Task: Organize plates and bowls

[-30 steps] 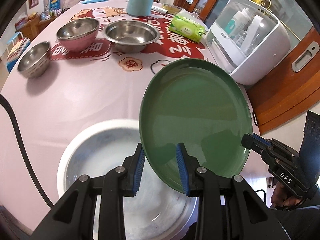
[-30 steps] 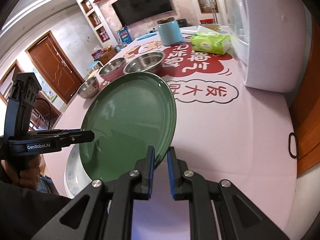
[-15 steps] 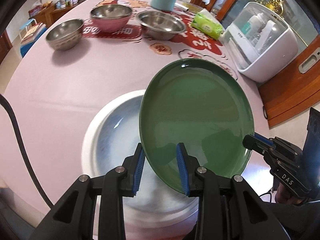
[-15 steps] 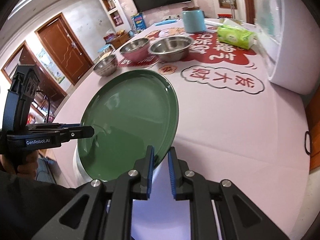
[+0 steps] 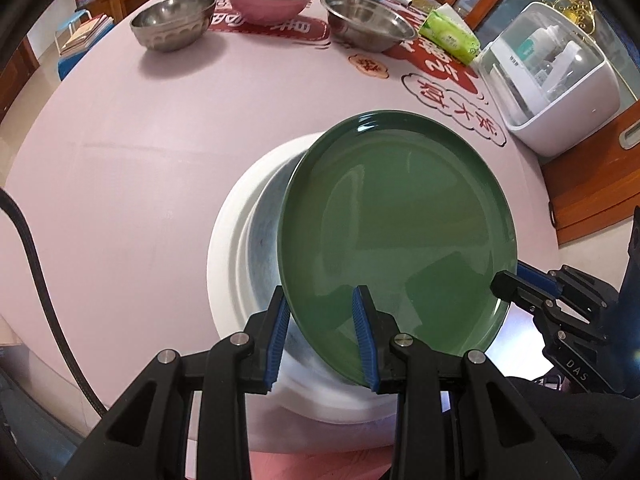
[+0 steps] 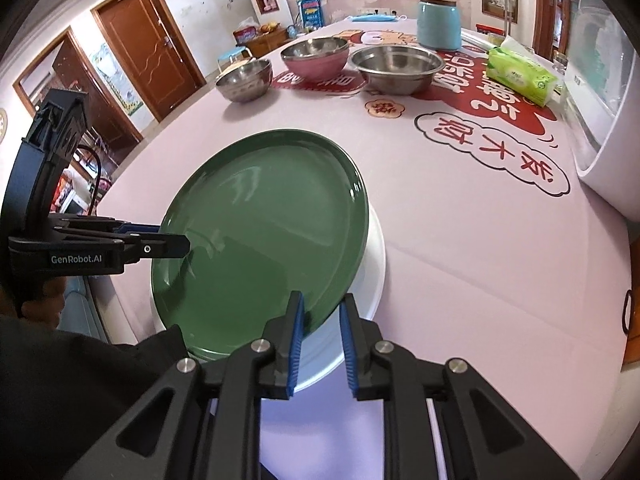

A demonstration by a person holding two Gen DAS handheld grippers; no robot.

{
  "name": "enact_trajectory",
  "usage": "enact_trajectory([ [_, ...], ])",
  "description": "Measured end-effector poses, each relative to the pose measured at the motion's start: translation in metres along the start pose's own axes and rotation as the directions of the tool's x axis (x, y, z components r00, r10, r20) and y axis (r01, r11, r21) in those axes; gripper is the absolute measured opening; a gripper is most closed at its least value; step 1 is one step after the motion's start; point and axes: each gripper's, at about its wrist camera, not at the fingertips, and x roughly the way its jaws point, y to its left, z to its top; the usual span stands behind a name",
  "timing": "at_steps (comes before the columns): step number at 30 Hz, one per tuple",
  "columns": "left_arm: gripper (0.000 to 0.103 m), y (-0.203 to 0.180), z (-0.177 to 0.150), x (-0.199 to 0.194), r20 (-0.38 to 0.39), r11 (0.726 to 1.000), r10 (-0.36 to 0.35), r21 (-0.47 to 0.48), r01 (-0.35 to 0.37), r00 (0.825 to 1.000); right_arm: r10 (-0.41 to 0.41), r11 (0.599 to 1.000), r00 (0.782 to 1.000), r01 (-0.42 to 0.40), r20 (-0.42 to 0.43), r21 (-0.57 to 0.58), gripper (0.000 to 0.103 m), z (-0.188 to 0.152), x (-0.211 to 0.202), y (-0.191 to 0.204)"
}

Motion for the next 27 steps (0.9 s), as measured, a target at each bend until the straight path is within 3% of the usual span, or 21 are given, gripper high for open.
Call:
enact_trajectory([
  [14, 0.03, 0.001, -0.007, 0.004, -0.02, 1.0, 0.022, -0.006, -0.023, 1.0, -0.009, 1.0, 0.999, 0.008, -0.034, -0.026, 0.025, -0.004, 0.005, 0.003],
  [27, 0.031, 0.006, -0.004, -0.014, 0.039, 0.999, 0.046, -0.017, -0.045, 0.998, 0.011, 0.995, 1.0, -0.013, -0.021, -0.104, 0.03, -0.004, 0.007, 0.016],
])
